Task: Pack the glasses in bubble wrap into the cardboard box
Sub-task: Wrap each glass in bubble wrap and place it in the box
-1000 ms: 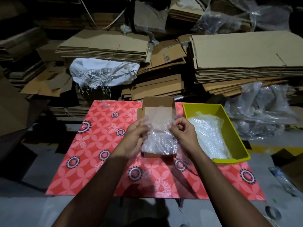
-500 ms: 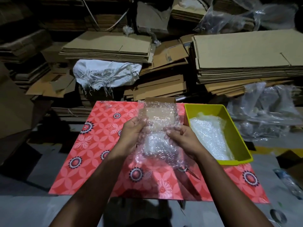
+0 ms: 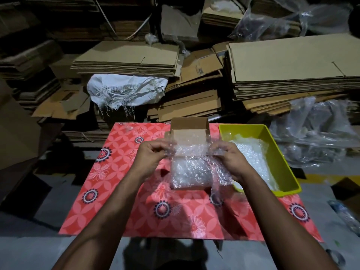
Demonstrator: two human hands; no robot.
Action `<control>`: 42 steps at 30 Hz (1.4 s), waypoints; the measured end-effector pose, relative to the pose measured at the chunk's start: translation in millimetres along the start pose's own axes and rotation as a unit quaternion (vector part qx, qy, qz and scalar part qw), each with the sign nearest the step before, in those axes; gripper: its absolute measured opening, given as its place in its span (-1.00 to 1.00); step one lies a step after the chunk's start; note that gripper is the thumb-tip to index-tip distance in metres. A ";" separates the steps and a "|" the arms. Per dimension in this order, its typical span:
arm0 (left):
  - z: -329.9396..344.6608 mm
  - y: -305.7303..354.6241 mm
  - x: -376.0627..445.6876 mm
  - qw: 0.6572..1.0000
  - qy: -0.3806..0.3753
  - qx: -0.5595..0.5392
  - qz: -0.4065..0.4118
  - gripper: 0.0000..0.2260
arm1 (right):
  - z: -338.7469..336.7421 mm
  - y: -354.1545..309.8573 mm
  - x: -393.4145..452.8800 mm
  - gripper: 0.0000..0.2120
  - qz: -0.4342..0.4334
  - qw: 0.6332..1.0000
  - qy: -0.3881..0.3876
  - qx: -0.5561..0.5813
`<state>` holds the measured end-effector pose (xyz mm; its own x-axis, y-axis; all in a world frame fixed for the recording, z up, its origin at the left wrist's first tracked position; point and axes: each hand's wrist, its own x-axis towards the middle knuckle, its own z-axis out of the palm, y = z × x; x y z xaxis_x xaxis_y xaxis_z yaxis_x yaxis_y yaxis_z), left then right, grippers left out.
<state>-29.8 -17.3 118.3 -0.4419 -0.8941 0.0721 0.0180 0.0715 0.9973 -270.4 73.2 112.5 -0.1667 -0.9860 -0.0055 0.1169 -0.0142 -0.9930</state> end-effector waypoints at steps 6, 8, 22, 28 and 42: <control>6.7 5.0 -1.7 0.999 -0.023 -0.044 0.005 -0.64 | -6.8 -3.8 1.7 -0.82 -0.043 0.998 -0.008 -0.038; 13.1 5.4 -3.9 0.989 -0.044 -0.129 -0.055 -0.69 | -7.6 -4.7 5.6 -0.69 -0.047 0.998 -0.014 -0.029; 14.8 -5.2 6.5 0.991 0.020 -0.075 -0.112 0.03 | -10.8 -0.4 9.3 -0.71 0.089 0.977 0.082 0.177; 7.1 -17.0 7.2 0.995 -0.008 -0.040 -0.094 -0.26 | -9.1 9.9 11.5 -0.56 0.062 0.993 0.043 -0.087; 22.2 -10.4 5.7 0.995 -0.033 0.061 -0.071 -0.81 | 7.6 -8.3 21.6 -0.76 0.042 0.999 0.028 -0.007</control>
<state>-52.4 -13.3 108.0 -0.4907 -0.8682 -0.0744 -0.1562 0.0037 0.9877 -267.5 50.7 121.6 -0.2123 -0.9726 -0.0949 0.1191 0.0706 -0.9904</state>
